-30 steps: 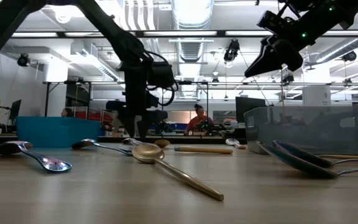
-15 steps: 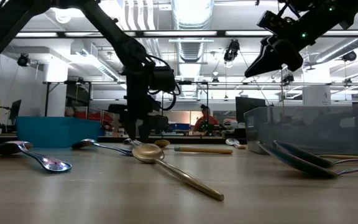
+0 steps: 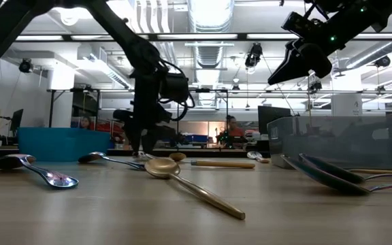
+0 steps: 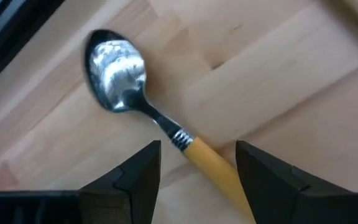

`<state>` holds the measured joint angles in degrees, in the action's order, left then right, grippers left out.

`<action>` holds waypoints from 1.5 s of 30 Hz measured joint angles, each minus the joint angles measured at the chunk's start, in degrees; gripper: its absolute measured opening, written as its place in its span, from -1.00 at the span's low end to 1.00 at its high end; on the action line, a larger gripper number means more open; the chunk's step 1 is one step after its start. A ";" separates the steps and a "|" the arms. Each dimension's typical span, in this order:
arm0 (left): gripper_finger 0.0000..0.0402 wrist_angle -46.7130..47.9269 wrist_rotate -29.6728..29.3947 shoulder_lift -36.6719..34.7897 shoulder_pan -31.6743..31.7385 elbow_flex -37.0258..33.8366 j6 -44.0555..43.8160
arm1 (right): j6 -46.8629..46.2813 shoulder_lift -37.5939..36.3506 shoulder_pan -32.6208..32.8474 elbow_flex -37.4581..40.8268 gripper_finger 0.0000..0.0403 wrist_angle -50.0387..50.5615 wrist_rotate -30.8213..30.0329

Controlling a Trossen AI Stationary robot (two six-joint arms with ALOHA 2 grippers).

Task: Sort silverware by color (type)
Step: Put the yellow spoon into the yellow bin

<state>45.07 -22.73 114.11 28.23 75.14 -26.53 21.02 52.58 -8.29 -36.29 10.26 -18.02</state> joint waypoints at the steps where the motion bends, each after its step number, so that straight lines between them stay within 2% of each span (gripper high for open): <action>1: -0.07 -0.51 -0.34 -0.12 0.00 -0.07 -0.44 | 0.00 0.00 0.00 0.00 -0.79 0.00 0.00; 13: -0.12 -2.06 -0.97 0.71 -0.08 -1.49 -2.74 | -0.22 0.00 0.00 0.00 -0.79 0.22 0.00; 25: -0.73 -4.00 -0.99 0.89 -0.34 -2.06 -2.83 | 0.00 0.00 0.00 0.45 -0.79 0.24 0.00; 32: -0.96 -3.80 -1.60 0.68 -0.55 -2.06 -1.94 | 0.04 0.00 0.00 0.54 -0.79 0.25 -0.02; 41: -0.99 -3.29 1.22 -3.02 -0.72 -2.33 -0.36 | 0.26 0.00 0.00 0.61 -0.79 0.22 -0.02; 45: -0.99 -3.74 4.30 -4.36 -0.70 -2.33 2.52 | 0.45 0.00 0.00 0.74 -0.79 0.25 -0.02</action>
<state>41.32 -18.44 109.75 27.53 72.82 -24.01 21.47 52.58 -8.29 -35.55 10.51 -18.04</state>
